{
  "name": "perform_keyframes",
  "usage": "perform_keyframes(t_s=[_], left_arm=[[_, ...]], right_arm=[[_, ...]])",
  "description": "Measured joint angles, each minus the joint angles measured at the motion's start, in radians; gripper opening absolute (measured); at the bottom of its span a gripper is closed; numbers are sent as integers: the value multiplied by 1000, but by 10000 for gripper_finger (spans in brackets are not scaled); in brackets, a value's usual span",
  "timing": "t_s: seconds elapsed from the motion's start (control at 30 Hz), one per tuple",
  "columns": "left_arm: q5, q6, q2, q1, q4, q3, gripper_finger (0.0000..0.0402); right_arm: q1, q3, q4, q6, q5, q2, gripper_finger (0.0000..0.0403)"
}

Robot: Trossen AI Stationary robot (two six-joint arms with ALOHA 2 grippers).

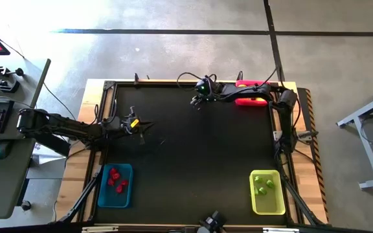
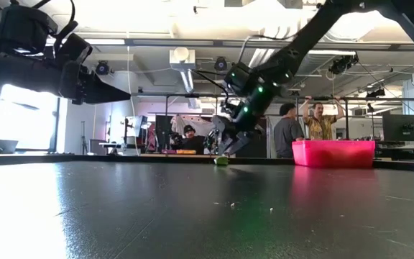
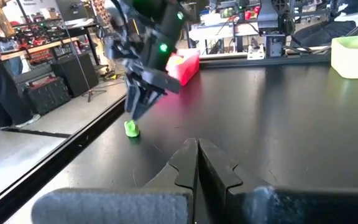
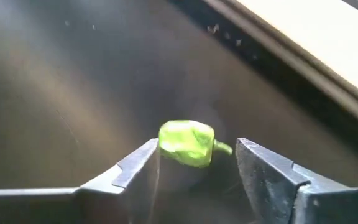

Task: Sort produce into baskets
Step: Put the green chilli pepper into the yellow bin

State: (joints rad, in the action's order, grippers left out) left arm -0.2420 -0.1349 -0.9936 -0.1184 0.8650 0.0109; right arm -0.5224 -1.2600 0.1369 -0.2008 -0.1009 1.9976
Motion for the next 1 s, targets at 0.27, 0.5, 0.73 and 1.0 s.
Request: perform_keyframes(t_s=[0.27, 0.5, 0.73, 1.0], left_arm=[[0, 0, 0, 0, -10, 0, 0], [0, 0, -1, 1, -21, 1, 0], [0, 0, -1, 1, -31, 1, 0], [0, 0, -1, 1, -31, 1, 0]], right_arm=[[0, -219, 275, 26, -4, 58, 251], [0, -307, 405, 45, -4, 163, 252], [-1, -315, 403, 59, -3, 180, 220], [-1, -315, 405, 116, -4, 180, 66]])
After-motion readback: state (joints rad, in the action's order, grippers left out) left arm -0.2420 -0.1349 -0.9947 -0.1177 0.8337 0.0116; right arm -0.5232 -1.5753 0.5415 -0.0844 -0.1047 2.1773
